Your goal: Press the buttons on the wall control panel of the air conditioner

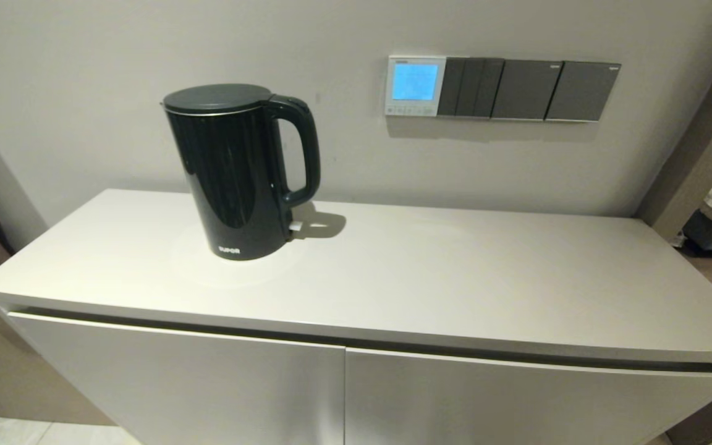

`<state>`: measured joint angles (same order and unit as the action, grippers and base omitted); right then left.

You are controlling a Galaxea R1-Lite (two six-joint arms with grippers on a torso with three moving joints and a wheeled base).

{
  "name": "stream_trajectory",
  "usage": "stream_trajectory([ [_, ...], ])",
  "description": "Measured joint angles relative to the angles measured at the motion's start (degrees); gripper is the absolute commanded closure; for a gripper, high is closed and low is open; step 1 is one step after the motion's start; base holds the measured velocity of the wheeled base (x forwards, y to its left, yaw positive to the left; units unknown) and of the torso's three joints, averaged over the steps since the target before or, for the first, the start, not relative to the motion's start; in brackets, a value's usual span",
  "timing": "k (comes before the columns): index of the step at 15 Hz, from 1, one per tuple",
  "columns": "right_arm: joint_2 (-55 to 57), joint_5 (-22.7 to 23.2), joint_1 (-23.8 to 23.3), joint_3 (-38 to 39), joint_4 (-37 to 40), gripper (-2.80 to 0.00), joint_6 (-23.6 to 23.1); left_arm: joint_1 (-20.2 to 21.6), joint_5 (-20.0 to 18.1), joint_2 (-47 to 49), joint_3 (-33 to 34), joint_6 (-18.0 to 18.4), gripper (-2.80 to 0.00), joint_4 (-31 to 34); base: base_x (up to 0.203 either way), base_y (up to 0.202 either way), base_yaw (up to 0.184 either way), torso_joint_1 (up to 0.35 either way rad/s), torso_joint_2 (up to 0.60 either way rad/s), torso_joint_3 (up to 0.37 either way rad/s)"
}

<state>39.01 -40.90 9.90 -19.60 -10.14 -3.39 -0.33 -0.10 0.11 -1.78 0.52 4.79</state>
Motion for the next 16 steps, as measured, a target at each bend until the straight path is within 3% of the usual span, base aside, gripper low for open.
stream_trajectory([
  [5,-11.88,0.28,-4.34,9.27,0.19,0.0,-0.46,0.0,-0.01,0.0,0.0,-0.01,0.0,0.0,0.0,0.0,0.0,0.0,0.0,0.0],
  [8,-17.28,2.98,-5.05,12.99,0.22,0.0,-0.23,-0.02,0.0,0.0,0.0,0.0,0.0,0.02,0.0,0.0,0.0,0.0,0.0,0.0],
  [12,-20.69,12.42,-7.89,16.54,0.23,0.0,1.86,0.0,-0.04,0.0,0.0,0.01,0.0,0.0,0.0,0.0,0.0,0.0,0.0,0.0],
  [16,-22.27,27.75,-13.42,18.25,-0.34,0.0,4.65,0.0,-0.03,0.0,0.0,0.0,0.0,0.0,0.0,0.0,0.0,0.0,0.0,0.0],
])
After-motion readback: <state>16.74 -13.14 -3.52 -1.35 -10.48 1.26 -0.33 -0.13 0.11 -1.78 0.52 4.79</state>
